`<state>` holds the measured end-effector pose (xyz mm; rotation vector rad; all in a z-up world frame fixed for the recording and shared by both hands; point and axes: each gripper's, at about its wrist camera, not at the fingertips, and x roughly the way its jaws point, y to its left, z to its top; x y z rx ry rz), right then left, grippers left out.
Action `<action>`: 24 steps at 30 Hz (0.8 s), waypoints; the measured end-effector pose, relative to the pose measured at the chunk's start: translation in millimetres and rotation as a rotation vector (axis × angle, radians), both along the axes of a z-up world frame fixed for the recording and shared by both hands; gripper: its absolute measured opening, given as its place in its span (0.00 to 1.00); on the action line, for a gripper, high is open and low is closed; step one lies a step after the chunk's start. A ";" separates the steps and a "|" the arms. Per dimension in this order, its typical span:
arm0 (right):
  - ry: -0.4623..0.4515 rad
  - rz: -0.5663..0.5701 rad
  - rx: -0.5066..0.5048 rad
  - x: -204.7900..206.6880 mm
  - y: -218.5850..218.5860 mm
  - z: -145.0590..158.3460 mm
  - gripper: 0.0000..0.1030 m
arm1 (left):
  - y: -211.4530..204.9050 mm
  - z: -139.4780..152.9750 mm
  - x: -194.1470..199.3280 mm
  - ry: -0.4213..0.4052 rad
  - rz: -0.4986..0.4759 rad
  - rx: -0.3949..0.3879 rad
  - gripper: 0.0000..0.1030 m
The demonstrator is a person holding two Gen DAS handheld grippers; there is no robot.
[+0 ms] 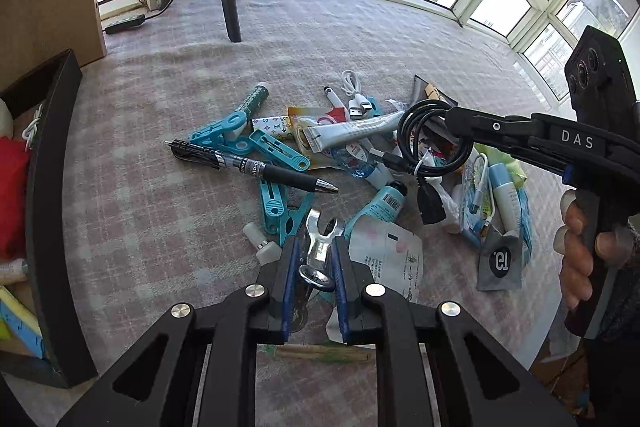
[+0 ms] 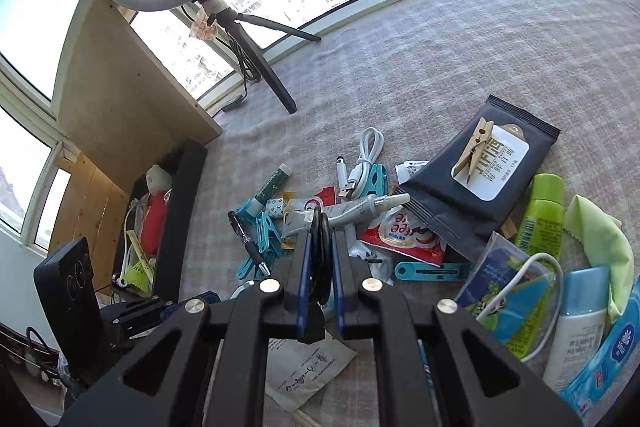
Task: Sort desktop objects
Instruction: 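Carry the wrench and black cable toward the tray, then lower the wrench and black cable into the tray and open both tools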
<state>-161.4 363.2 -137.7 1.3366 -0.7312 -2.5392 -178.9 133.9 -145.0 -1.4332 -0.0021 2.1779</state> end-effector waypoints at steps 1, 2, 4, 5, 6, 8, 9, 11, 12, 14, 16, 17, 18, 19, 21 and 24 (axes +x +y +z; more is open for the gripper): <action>0.013 0.007 0.008 0.9 -3.4 5.5 0.10 | -5.5 5.9 1.1 0.015 0.011 0.002 0.14; 0.024 0.018 0.012 1.6 -7.5 10.7 0.10 | -10.5 11.7 2.9 0.027 0.021 0.002 0.14; 0.045 0.038 0.022 2.6 -15.8 21.2 0.10 | -24.0 19.6 3.5 0.046 0.047 0.013 0.14; 0.057 0.046 0.029 2.8 -20.0 26.3 0.10 | -31.9 23.8 4.2 0.055 0.058 0.017 0.14; 0.070 0.052 0.031 3.2 -23.8 31.7 0.10 | -39.6 28.2 4.9 0.065 0.076 0.018 0.14; 0.091 0.069 0.015 3.5 -31.7 42.0 0.10 | -57.4 38.0 6.3 0.090 0.113 0.022 0.14; 0.103 0.080 0.011 3.5 -36.9 47.5 0.10 | -67.3 43.8 8.4 0.101 0.132 0.028 0.14; 0.134 0.107 0.017 4.0 -50.5 59.1 0.10 | -89.1 55.8 13.3 0.121 0.174 0.037 0.14; 0.147 0.122 0.017 3.9 -58.1 64.3 0.10 | -100.0 61.5 15.6 0.133 0.193 0.037 0.14; 0.174 0.152 0.012 3.9 -74.0 74.1 0.10 | -124.5 72.7 19.8 0.160 0.239 0.033 0.14; 0.198 0.188 0.009 2.1 -92.9 84.9 0.10 | -151.6 83.1 23.5 0.185 0.286 0.023 0.14; 0.208 0.206 0.007 -0.1 -102.5 90.9 0.10 | -165.8 87.3 24.9 0.197 0.313 0.017 0.14; 0.218 0.225 0.003 -2.6 -112.5 96.5 0.10 | -180.1 91.8 26.2 0.209 0.337 0.009 0.14; 0.226 0.245 0.001 -5.5 -123.5 101.7 0.10 | -194.5 95.8 27.3 0.220 0.362 0.001 0.14; 0.238 0.285 -0.002 -12.2 -146.3 110.5 0.10 | -224.3 102.6 28.3 0.240 0.415 -0.019 0.14; 0.249 0.347 0.007 -25.6 -185.4 121.9 0.10 | -266.8 108.9 27.0 0.258 0.488 -0.045 0.14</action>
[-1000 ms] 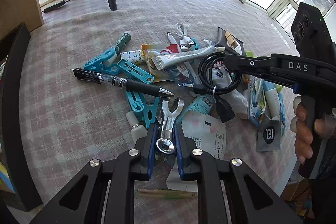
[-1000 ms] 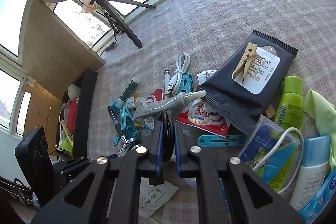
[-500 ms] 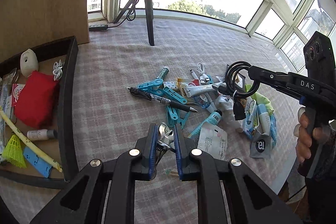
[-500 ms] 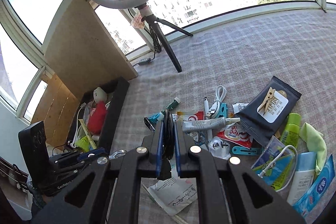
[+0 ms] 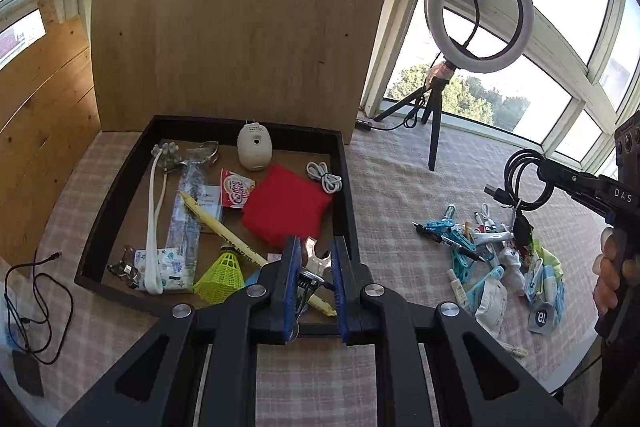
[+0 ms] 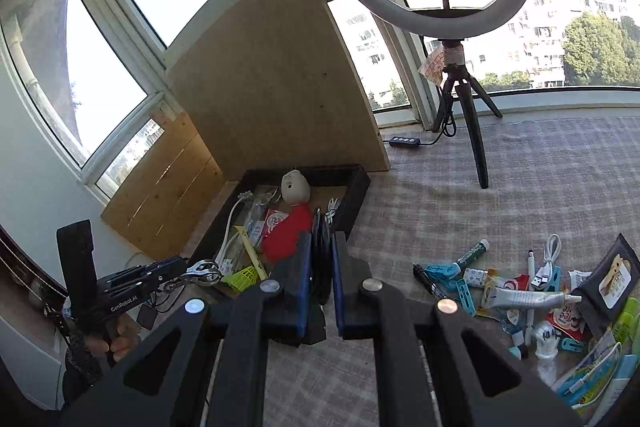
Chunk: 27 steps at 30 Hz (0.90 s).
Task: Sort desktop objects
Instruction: 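Lower the wrench and black cable into the tray and open both tools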
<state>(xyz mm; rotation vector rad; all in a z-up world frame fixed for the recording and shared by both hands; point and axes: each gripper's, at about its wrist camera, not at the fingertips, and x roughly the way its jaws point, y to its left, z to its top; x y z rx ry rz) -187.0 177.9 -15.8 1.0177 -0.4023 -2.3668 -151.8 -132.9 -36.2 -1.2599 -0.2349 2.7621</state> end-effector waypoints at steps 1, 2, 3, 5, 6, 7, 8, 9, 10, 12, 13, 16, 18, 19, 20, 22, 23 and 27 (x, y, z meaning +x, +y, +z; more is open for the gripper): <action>0.006 0.019 0.011 -5.5 -14.4 3.4 0.10 | -13.2 1.4 -1.2 0.005 0.022 -0.007 0.14; 0.011 0.037 0.022 -10.1 -27.3 3.9 0.10 | -26.3 3.0 -2.6 0.010 0.041 -0.014 0.14; 0.015 0.053 0.031 -15.6 -40.6 3.7 0.10 | -38.2 3.9 -4.9 0.014 0.061 -0.021 0.14; 0.018 0.079 0.050 -28.3 -64.8 3.2 0.10 | -60.9 4.5 -9.8 0.020 0.091 -0.030 0.14; 0.018 0.090 0.058 -35.3 -76.9 2.5 0.10 | -71.4 4.4 -12.7 0.022 0.106 -0.031 0.14; 0.020 0.100 0.070 -42.7 -89.0 1.7 0.10 | -81.2 4.3 -15.7 0.024 0.118 -0.033 0.14; 0.023 0.108 0.083 -49.5 -99.4 0.7 0.10 | -89.7 3.2 -20.2 0.025 0.127 -0.036 0.14; 0.027 0.114 0.098 -56.9 -109.9 -0.6 0.10 | -97.0 1.8 -25.2 0.025 0.135 -0.042 0.14; 0.030 0.118 0.113 -64.9 -119.5 -2.1 0.10 | -103.2 -0.1 -30.8 0.025 0.143 -0.052 0.14; 0.025 0.125 0.137 -80.8 -135.3 -6.1 0.10 | -114.6 -4.6 -42.7 0.022 0.157 -0.065 0.14; 0.022 0.126 0.146 -88.5 -141.1 -8.8 0.10 | -119.9 -7.2 -48.4 0.021 0.163 -0.063 0.14; 0.012 0.126 0.170 -108.7 -155.1 -16.5 0.10 | -132.8 -17.8 -65.5 0.006 0.178 -0.070 0.14; 0.003 0.124 0.178 -119.4 -161.6 -21.2 0.10 | -138.1 -24.6 -74.6 -0.005 0.180 -0.070 0.14; -0.001 0.125 0.182 -124.0 -164.8 -23.9 0.10 | -140.2 -28.0 -78.3 -0.010 0.181 -0.066 0.14; -0.004 0.127 0.186 -128.2 -167.8 -26.3 0.10 | -141.7 -31.7 -81.8 -0.018 0.178 -0.063 0.14; 0.006 0.136 0.195 -134.7 -173.1 -29.8 0.10 | -142.0 -39.0 -89.8 -0.037 0.166 -0.071 0.15; 0.012 0.138 0.206 -137.9 -175.5 -30.9 0.11 | -142.9 -42.0 -92.7 -0.048 0.180 -0.083 0.15; -0.001 0.113 0.222 -145.4 -174.5 -31.7 0.57 | -149.6 -44.2 -94.3 -0.048 0.228 -0.064 0.22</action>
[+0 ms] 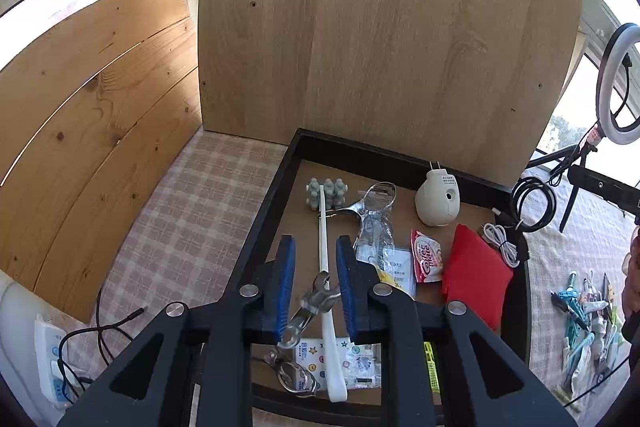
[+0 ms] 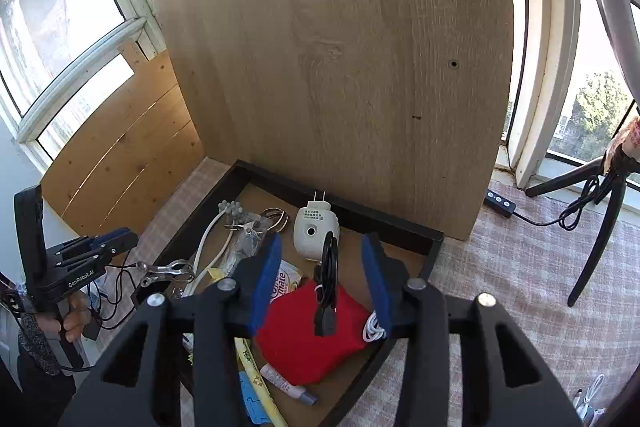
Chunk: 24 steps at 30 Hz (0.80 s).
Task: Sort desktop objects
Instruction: 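Lower the wrench and black cable into the tray and open both tools, then move both tools back over the pile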
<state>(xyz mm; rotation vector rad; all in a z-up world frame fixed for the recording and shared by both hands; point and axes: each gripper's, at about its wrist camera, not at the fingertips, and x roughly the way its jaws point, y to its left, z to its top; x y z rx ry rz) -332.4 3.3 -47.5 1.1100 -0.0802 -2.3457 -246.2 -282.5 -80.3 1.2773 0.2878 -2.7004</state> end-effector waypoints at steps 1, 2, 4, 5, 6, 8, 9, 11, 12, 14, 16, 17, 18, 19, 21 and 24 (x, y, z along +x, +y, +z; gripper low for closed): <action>0.013 -0.001 -0.004 1.0 2.1 1.6 0.57 | -0.7 1.1 1.2 0.006 0.002 0.004 0.22; 0.020 -0.004 0.001 1.6 3.6 3.1 0.57 | -0.5 2.6 2.6 0.011 0.003 0.003 0.22; 0.024 -0.007 -0.005 2.2 7.5 5.8 0.57 | 1.0 5.2 4.9 0.017 -0.006 0.004 0.22; 0.021 -0.011 -0.009 2.3 9.7 6.9 0.57 | 1.9 6.7 6.7 0.020 -0.007 0.005 0.22; 0.018 -0.016 -0.013 2.8 12.8 8.0 0.57 | 3.2 8.1 8.6 0.025 -0.008 0.006 0.22; 0.017 -0.024 -0.024 5.3 20.6 10.8 0.57 | 6.0 10.5 11.8 0.026 -0.016 0.010 0.22; 0.018 -0.029 -0.026 7.3 24.6 12.1 0.57 | 7.9 11.5 13.6 0.027 -0.018 0.011 0.22; 0.020 -0.037 -0.027 12.4 33.5 15.4 0.57 | 12.6 13.7 17.6 0.029 -0.027 0.015 0.22; 0.021 -0.039 -0.026 15.6 39.2 17.2 0.57 | 15.9 15.0 20.1 0.030 -0.037 0.020 0.22; 0.026 -0.049 -0.026 24.6 56.5 21.5 0.57 | 25.0 18.3 25.8 0.038 -0.059 0.026 0.22; 0.036 -0.056 -0.026 38.0 79.0 27.1 0.57 | 38.3 21.6 32.5 0.047 -0.098 0.033 0.22; 0.043 -0.063 -0.022 47.1 91.4 30.7 0.57 | 47.3 23.0 35.2 0.047 -0.126 0.036 0.22; 0.051 -0.073 -0.017 56.4 104.6 34.3 0.57 | 57.3 23.8 37.7 0.046 -0.155 0.034 0.22; 0.058 -0.087 -0.009 66.4 119.7 37.9 0.57 | 68.6 24.2 39.9 0.044 -0.187 0.030 0.22; 0.064 -0.122 0.009 86.0 150.9 42.9 0.57 | 94.2 22.1 42.7 0.028 -0.253 0.020 0.22; 0.056 -0.198 0.023 118.0 201.7 43.7 0.57 | 137.0 15.1 45.4 0.000 -0.356 0.035 0.22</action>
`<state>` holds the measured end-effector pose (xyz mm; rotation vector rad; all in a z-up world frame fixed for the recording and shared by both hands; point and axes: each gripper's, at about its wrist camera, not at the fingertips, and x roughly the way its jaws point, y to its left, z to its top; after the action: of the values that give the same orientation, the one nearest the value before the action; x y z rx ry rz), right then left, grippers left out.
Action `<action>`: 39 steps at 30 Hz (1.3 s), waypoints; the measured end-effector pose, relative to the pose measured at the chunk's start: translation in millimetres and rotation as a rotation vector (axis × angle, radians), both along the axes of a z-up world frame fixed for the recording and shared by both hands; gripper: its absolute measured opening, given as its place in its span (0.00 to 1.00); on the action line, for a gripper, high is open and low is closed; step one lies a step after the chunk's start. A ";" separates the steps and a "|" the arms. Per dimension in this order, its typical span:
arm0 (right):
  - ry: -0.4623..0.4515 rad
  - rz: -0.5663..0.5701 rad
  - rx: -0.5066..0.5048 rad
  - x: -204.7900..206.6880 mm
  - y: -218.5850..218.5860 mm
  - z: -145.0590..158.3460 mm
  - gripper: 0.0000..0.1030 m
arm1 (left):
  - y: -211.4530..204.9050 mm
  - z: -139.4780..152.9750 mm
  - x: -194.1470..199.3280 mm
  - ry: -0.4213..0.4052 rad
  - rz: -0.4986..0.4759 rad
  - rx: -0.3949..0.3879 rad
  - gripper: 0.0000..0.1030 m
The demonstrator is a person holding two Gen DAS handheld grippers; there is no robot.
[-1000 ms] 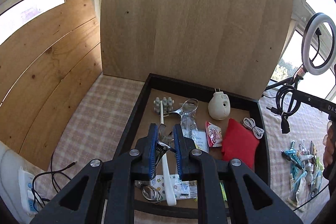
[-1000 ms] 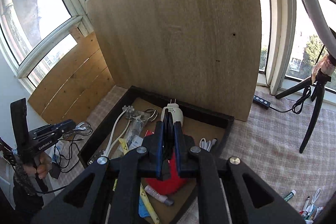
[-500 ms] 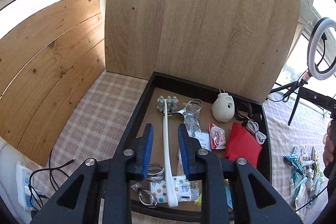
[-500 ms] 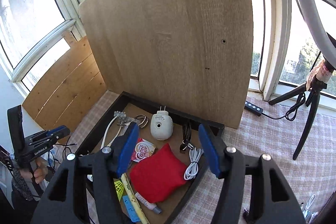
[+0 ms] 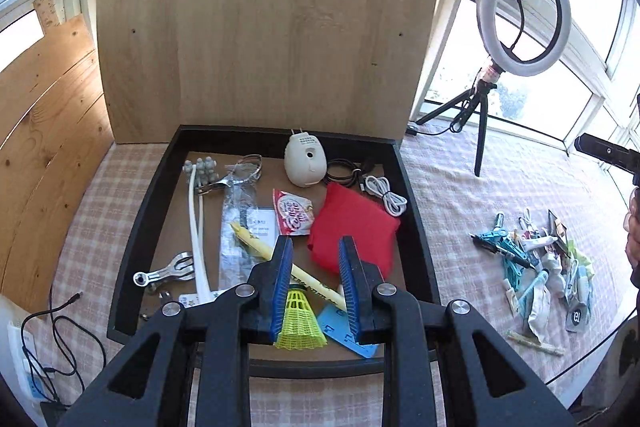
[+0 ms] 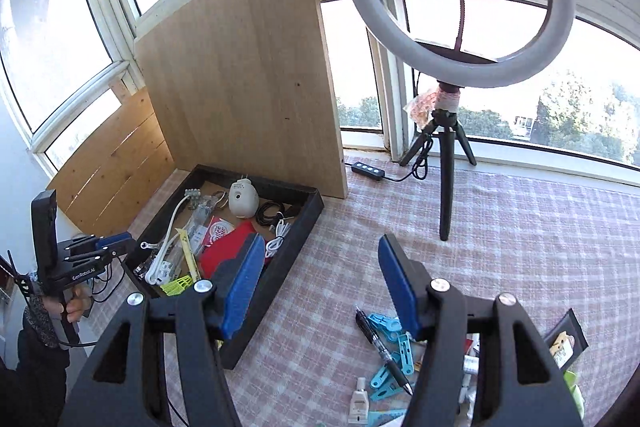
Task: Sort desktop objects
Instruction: 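Move both tools back over the pile, then grasp the white paper packet with the left tool while the right grasps the grey printed pouch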
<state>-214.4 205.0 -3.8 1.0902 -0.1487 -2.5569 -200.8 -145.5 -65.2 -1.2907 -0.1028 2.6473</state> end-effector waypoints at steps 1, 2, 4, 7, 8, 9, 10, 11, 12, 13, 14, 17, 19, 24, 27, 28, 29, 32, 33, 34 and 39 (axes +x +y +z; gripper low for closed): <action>-0.008 -0.033 0.002 11.3 17.8 -2.0 0.57 | 14.7 -2.6 0.6 -0.010 -0.033 0.002 0.22; -0.017 -0.065 0.001 21.7 35.9 -6.0 0.57 | 30.2 -5.5 0.7 -0.020 -0.068 0.007 0.22; -0.047 -0.118 -0.008 40.0 68.8 -17.3 0.57 | 60.5 -12.0 1.6 -0.043 -0.134 0.020 0.22; -0.097 -0.189 -0.018 61.5 106.5 -38.0 0.56 | 103.2 -21.2 1.4 -0.075 -0.212 0.038 0.24; -0.110 -0.212 -0.027 67.9 116.7 -44.2 0.56 | 116.9 -24.6 1.4 -0.086 -0.233 0.042 0.25; -0.118 -0.229 -0.037 73.8 125.2 -49.1 0.56 | 130.1 -27.9 1.3 -0.097 -0.252 0.038 0.25; -0.123 -0.243 -0.044 80.3 132.4 -53.8 0.56 | 142.7 -31.6 1.4 -0.106 -0.270 0.032 0.25; -0.127 -0.253 -0.047 86.0 138.0 -57.3 0.56 | 154.6 -35.3 1.1 -0.117 -0.286 0.027 0.25; -0.131 -0.261 -0.043 90.3 141.8 -60.4 0.56 | 165.0 -38.9 0.4 -0.131 -0.300 0.024 0.26; -0.135 -0.268 -0.036 94.1 145.4 -63.7 0.56 | 174.5 -41.8 0.3 -0.144 -0.311 0.026 0.26; -0.139 -0.272 -0.033 97.5 147.6 -66.9 0.56 | 182.9 -44.4 -0.4 -0.155 -0.319 0.031 0.28; -0.165 -0.264 -0.047 103.0 149.1 -78.0 0.56 | 200.7 -48.8 -2.9 -0.172 -0.337 0.032 0.29; -0.186 -0.248 -0.056 107.3 145.5 -86.2 0.56 | 208.8 -53.5 -2.8 -0.195 -0.360 0.044 0.29; -0.255 -0.213 -0.082 122.3 133.5 -115.1 0.56 | 228.4 -69.9 14.1 -0.259 -0.449 0.048 0.33; -0.289 -0.234 -0.084 131.8 132.7 -132.9 0.56 | 244.2 -80.9 26.7 -0.300 -0.497 0.047 0.33; -0.289 -0.249 -0.085 135.9 136.1 -135.6 0.56 | 250.3 -83.0 31.1 -0.307 -0.514 0.042 0.33; -0.290 -0.264 -0.085 140.2 141.2 -137.2 0.56 | 256.6 -85.2 35.0 -0.313 -0.531 0.036 0.33; -0.293 -0.323 -0.064 154.4 165.1 -136.7 0.56 | 275.7 -92.2 41.7 -0.332 -0.570 0.024 0.38; -0.293 -0.350 -0.047 159.9 174.6 -135.7 0.56 | 281.6 -94.0 43.1 -0.334 -0.582 0.019 0.39; -0.292 -0.381 -0.026 166.1 185.2 -134.6 0.56 | 287.3 -95.7 43.9 -0.336 -0.592 0.014 0.39; -0.333 -0.489 -0.041 198.2 230.7 -139.5 0.57 | 309.7 -105.1 44.4 -0.352 -0.619 -0.012 0.41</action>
<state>-16.2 435.7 -143.3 1.6227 -0.6173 -2.7339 -156.4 164.2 -170.4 -1.4830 0.2275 1.8972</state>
